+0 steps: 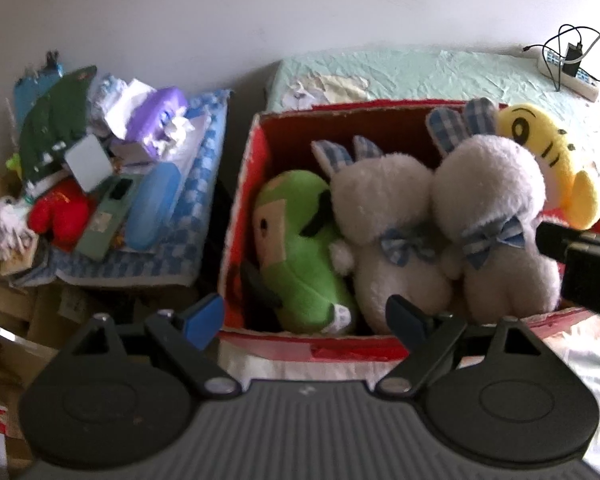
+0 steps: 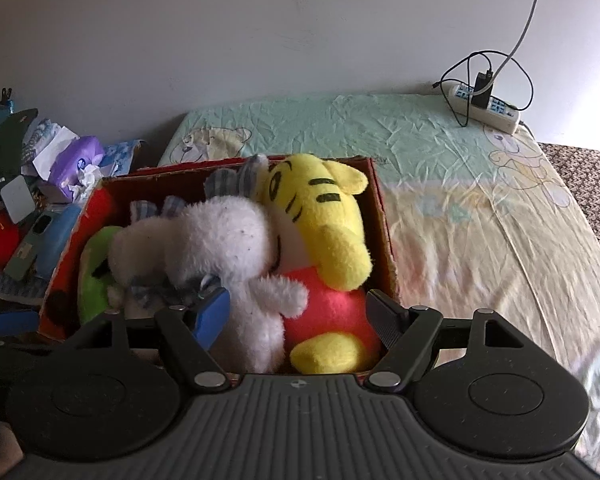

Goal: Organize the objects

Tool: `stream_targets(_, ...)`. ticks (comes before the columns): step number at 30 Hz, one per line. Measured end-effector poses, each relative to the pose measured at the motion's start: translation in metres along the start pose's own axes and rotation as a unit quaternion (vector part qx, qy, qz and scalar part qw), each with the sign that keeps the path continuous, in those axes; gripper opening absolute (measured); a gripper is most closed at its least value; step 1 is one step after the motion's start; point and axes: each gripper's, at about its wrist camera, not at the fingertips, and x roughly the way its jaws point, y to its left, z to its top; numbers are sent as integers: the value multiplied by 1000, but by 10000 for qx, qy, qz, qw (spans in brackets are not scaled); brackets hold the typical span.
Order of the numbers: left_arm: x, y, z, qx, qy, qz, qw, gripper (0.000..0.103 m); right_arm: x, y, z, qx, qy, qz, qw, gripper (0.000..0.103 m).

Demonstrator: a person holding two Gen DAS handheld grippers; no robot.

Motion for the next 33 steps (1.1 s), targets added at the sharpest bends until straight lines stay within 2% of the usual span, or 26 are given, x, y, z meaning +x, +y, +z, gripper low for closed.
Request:
stream_targets(11,-4,-4,0,22,36,-1,10000,88,-2,-8,-4,83,15,51,10000,77)
stream_targets(18,-11,-4,2,-77,2,131,9999,88,-5,-9,5,-3,104,303,9995,77)
stream_targets(26,-14,-5,2,-52,112,-1,9999,88,-11,-13,2,143,117,260,9995,78)
stream_targets(33,-21,-10,-6,90,-3,2,10000,88,-16,-16,-7,318,73,269,9991,78)
